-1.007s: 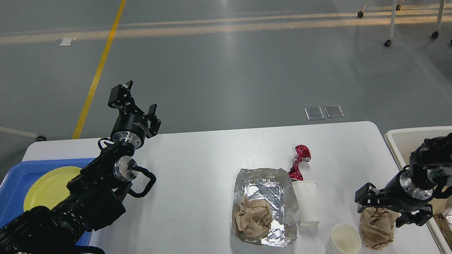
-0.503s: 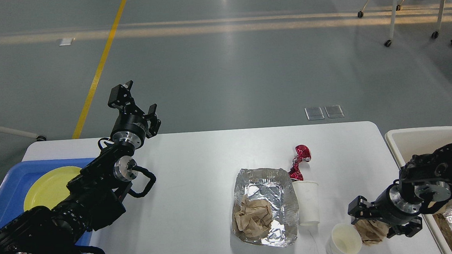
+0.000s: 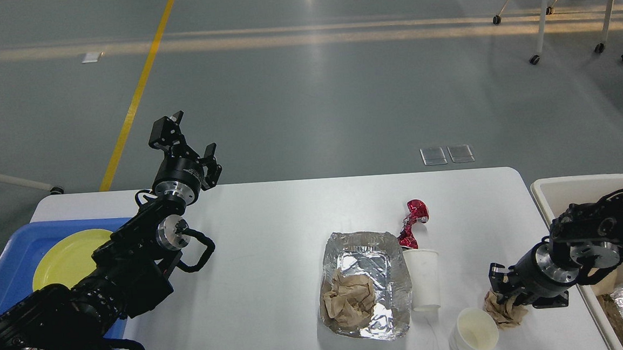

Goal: Tidy desktop
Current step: 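Lift the crumpled brown paper up with the right gripper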

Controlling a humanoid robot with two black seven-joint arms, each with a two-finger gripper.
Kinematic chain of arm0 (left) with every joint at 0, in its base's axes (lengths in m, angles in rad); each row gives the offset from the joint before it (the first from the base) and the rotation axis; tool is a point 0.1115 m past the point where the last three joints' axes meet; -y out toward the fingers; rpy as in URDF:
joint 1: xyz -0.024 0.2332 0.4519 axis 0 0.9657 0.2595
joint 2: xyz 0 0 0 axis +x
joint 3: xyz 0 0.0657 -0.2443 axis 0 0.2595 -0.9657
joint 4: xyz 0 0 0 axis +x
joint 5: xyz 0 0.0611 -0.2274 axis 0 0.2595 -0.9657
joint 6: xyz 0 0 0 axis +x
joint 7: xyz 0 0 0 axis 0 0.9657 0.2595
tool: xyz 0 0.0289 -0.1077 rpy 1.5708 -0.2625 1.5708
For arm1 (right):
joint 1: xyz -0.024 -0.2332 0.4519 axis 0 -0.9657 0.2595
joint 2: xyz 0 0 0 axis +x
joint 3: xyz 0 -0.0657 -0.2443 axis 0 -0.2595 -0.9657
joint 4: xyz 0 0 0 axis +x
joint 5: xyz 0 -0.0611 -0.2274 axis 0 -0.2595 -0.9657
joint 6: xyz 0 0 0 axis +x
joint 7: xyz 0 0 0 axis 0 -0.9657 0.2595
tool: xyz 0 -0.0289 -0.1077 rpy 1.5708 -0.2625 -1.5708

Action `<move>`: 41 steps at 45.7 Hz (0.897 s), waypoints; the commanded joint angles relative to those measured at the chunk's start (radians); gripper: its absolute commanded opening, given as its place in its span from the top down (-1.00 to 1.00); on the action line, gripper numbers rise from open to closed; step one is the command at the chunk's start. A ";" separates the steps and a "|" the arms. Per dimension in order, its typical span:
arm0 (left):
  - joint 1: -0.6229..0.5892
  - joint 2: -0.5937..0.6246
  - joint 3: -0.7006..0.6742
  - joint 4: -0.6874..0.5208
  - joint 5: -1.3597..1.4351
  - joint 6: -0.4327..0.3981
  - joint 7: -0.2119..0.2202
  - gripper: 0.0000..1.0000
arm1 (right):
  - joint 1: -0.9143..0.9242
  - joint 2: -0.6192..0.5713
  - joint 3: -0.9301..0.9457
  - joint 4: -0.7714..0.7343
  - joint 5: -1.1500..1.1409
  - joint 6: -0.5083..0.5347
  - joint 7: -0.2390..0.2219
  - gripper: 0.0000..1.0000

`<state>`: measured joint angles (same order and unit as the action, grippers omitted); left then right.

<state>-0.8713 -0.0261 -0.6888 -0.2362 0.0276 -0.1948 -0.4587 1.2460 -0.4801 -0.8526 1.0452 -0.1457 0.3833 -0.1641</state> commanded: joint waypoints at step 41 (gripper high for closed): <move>0.000 0.000 0.000 0.000 0.000 0.000 0.000 -1.00 | 1.112 -0.298 0.148 0.145 0.005 0.577 -0.006 1.00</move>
<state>-0.8713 -0.0261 -0.6888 -0.2362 0.0274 -0.1948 -0.4587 2.2396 -0.7528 -0.7188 1.1362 -0.1424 0.9597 -0.1687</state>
